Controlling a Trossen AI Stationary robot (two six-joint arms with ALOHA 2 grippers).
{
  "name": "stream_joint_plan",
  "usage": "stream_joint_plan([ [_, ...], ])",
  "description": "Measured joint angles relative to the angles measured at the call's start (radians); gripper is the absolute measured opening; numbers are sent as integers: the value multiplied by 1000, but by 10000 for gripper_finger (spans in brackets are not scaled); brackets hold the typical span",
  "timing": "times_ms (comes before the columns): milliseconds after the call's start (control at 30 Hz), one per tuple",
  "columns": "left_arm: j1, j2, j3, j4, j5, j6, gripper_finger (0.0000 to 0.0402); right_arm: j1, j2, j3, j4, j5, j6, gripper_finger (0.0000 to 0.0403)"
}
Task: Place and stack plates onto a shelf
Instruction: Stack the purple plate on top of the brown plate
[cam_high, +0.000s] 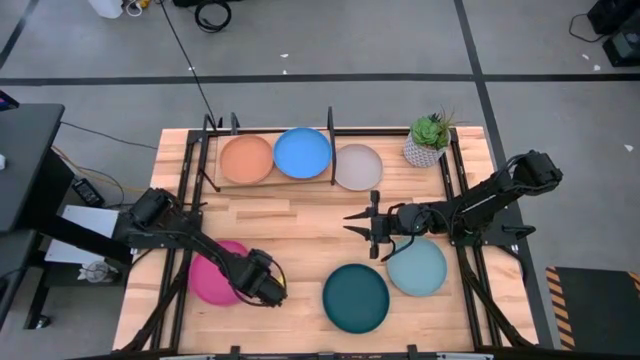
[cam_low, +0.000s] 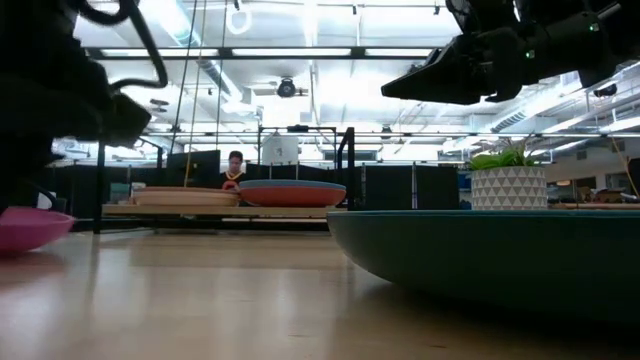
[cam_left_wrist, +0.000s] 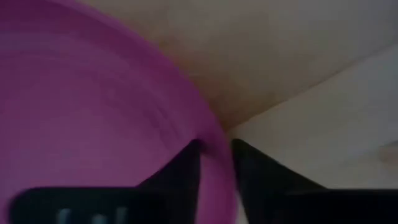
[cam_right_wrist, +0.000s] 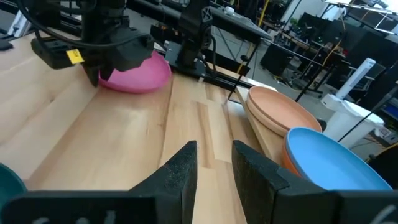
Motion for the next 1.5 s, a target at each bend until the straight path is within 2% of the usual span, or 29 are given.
stream_joint_plan([
  [100, 4, -1, 45, -49, -7, 76, 26, 0, 0, 0, -1, 0, 9, 107],
  [133, 7, -1, 72, -78, -13, 109, 17, 0, 0, 0, -1, 0, 9, 107],
  [267, 27, -1, 230, -229, -47, 239, 16, 0, 0, 0, -4, 0, 19, 107],
  [467, 76, -3, 463, -457, -193, 559, 16, 1, 0, 0, -9, -6, 32, 107],
  [567, 122, -4, 528, -566, -277, 762, 16, 2, 0, -5, -9, -8, 46, 107],
  [633, 156, -4, 547, -583, -339, 935, 16, 2, 0, -11, -14, -18, 60, 107],
  [767, 264, -4, 548, -579, -387, 1223, 15, 6, 0, -15, -15, -37, 86, 107],
  [967, 480, -4, 525, -560, -430, 1483, 15, 48, 0, -16, -52, -37, 107, 107],
  [1167, 653, -4, 525, -378, -419, 1764, 15, 99, 0, -16, -87, -37, 148, 107],
  [1300, 751, -4, 524, -301, -374, 1866, 15, 135, 0, -16, -119, -4, 187, 107],
  [1500, 842, -4, 524, -211, -329, 1943, 15, 196, 0, -16, -145, 119, 226, 107],
])
